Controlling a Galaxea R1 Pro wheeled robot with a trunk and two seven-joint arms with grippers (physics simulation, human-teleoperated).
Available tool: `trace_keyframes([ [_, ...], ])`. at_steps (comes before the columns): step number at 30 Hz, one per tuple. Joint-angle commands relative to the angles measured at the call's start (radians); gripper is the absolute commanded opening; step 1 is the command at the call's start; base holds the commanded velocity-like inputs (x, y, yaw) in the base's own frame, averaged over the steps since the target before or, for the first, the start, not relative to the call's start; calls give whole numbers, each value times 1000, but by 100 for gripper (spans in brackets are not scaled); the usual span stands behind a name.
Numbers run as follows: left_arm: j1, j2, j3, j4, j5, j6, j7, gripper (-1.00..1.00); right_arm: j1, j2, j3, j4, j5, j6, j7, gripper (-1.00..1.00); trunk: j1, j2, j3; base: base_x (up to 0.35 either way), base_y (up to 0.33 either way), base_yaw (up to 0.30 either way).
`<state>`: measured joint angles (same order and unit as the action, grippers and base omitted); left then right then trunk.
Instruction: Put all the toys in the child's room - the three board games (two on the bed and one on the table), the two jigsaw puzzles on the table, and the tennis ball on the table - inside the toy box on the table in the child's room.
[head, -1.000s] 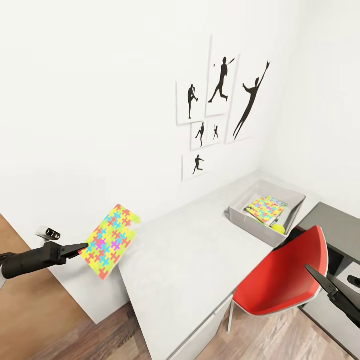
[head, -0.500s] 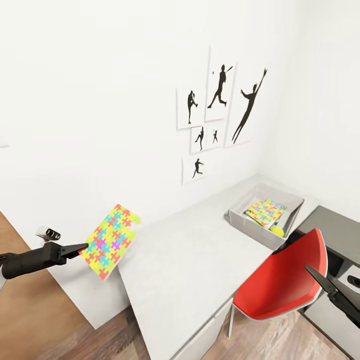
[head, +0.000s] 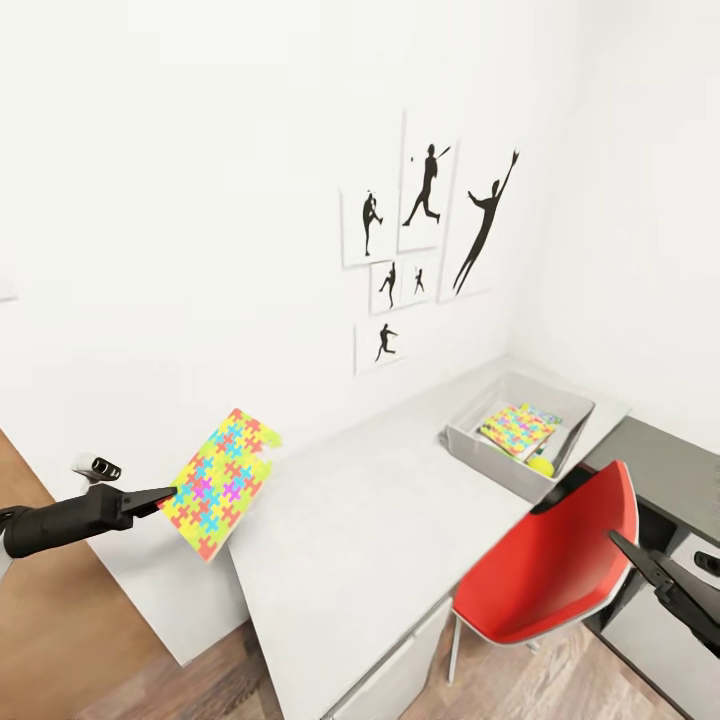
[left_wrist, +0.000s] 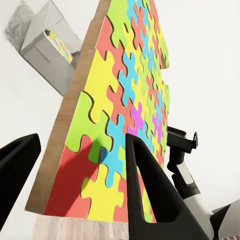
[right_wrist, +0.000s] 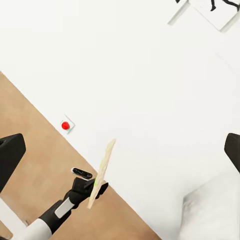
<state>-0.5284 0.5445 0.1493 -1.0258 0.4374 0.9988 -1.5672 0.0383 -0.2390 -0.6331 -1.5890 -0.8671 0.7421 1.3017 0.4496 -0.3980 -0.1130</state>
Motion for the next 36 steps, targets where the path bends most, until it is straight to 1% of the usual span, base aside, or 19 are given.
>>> trace_keyframes([
  [1, -1, 1, 0, 0, 0, 11, -4, -100, 0, 0, 0, 0, -5, 8, -1, 100, 0, -2, 0, -135, -204, 0],
  [10, -1, 1, 0, 0, 0, 6, -4, -100, 0, 0, -9, 0, -4, 8, -1, 100, 0, -2, 15, -37, -65, 0],
  [19, -1, 1, 0, 0, 0, 0, -4, -100, 0, -3, -13, 12, -4, 8, -1, 100, 0, -2, 30, -33, -189, -16],
  [30, -1, 0, 0, 0, 0, -6, -4, -100, 0, -11, -14, 30, -6, 9, -1, 100, 0, -2, 46, -4, -74, -158],
  [36, -1, 1, 1, -1, 0, -7, -4, -100, 0, -13, -15, 30, -6, 9, -1, 100, 0, -2, 55, 0, -240, -197],
])
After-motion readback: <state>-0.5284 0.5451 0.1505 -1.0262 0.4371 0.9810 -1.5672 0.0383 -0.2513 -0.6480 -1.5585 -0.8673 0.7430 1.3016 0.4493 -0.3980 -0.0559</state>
